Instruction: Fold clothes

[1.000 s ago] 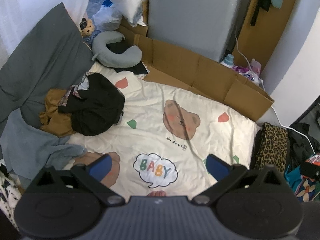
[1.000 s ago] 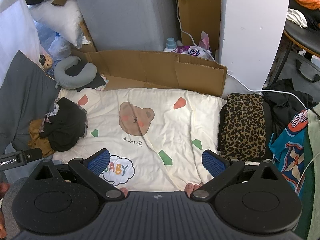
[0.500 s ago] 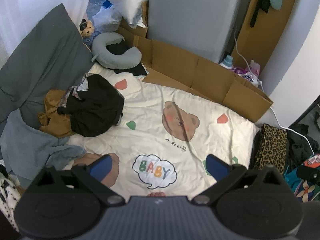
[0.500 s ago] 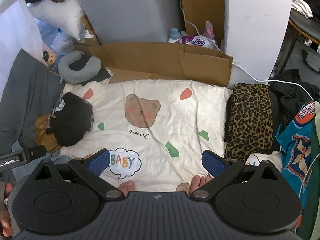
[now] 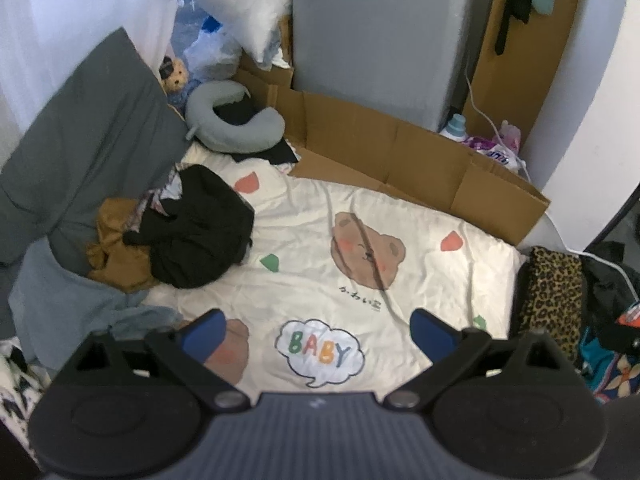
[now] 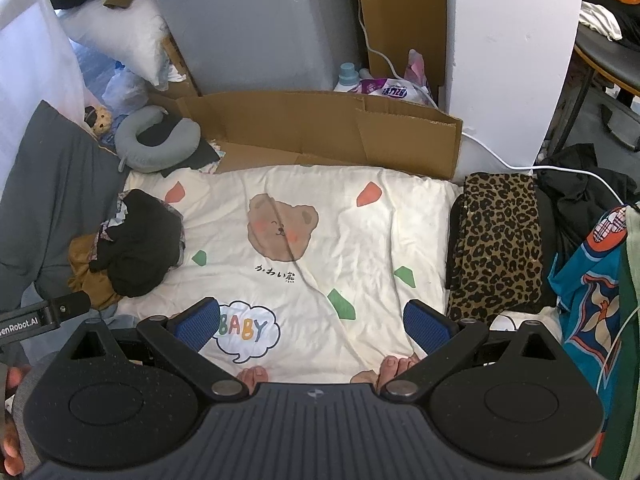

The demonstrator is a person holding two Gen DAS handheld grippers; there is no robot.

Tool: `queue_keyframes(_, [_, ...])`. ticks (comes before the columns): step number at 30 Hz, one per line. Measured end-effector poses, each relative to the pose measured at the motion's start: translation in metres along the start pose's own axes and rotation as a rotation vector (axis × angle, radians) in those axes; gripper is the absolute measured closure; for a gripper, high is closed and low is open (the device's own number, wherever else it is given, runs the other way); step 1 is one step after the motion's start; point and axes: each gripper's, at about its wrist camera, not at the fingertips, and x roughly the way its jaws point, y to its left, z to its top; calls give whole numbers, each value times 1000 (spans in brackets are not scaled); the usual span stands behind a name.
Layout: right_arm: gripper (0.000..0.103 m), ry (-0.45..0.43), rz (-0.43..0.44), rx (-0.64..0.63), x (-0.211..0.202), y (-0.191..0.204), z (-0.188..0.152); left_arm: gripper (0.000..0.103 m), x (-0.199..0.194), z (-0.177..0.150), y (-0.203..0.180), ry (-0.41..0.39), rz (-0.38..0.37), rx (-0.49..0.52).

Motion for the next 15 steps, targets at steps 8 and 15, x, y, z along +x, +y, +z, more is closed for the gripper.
queue_keyframes(8, [2,-5,-1,1,-1,1,-1,3,-1,1,1,-6,-11,8])
queue_keyframes(15, [2,-7,0,1,0,-1,-1,3,-1,0,1,-11,-2,2])
